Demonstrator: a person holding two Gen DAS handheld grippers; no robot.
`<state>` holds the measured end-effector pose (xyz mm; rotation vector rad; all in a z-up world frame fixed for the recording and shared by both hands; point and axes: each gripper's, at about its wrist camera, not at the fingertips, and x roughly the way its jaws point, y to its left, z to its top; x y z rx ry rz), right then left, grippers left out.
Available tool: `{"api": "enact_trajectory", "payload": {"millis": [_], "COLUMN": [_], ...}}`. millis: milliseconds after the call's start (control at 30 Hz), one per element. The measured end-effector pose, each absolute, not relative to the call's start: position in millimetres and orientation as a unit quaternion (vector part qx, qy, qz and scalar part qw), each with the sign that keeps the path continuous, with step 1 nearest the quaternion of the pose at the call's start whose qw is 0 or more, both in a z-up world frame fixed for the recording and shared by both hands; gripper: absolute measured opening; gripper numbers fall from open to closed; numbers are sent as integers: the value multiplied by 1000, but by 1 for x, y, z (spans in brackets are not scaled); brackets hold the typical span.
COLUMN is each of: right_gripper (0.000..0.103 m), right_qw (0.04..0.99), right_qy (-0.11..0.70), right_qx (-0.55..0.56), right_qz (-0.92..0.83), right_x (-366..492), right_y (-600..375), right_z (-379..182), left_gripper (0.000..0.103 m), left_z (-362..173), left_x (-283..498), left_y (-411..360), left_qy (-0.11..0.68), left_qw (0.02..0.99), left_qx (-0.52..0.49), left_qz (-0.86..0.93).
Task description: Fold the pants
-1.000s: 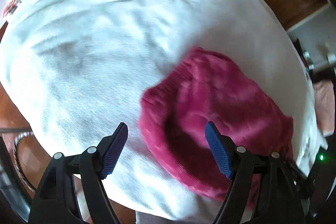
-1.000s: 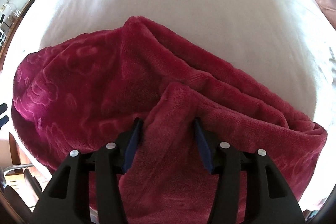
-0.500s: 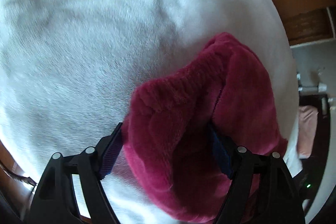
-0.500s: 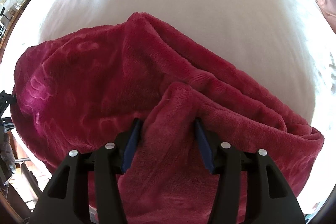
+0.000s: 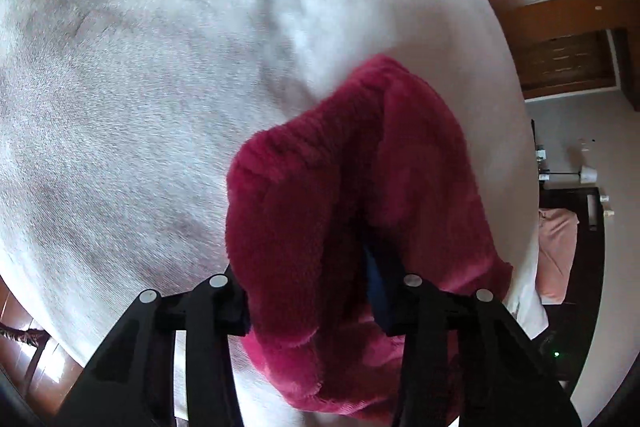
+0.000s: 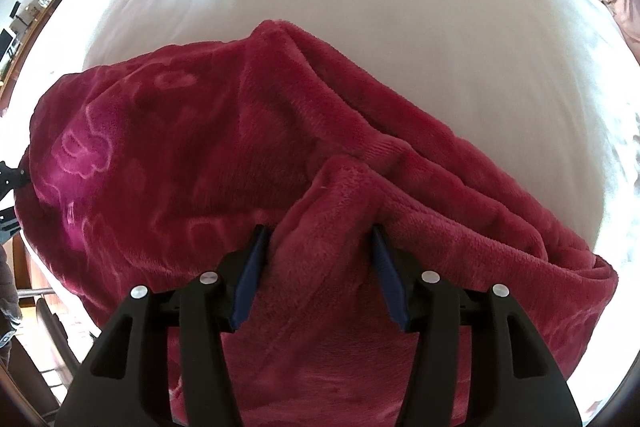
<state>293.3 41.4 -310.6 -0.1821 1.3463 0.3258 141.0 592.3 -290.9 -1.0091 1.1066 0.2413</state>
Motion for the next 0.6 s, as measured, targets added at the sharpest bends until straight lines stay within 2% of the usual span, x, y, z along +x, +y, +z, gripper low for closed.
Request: {"api": "enact_trajectory", "payload": {"millis": [133,300,600], "right_gripper": [55,55,54], "right_qw": [762,758,764], "right_qy": [621,621,610], "right_qx": [-87,-92,-57], "right_qz": [162,176,202], "right_x": [293,292,292], "right_y": [38,35,9], "right_z": [-311,-308,-282], "left_gripper": [42,29,27], "left_z": [-290,-282,-215], "left_x": [144,153,151], "left_y": [577,565,518], "left_qy": [500,505,470], "left_qw": [729,734,785], "left_qx": [-452,-433,-387], "left_qz": [119,136,109]}}
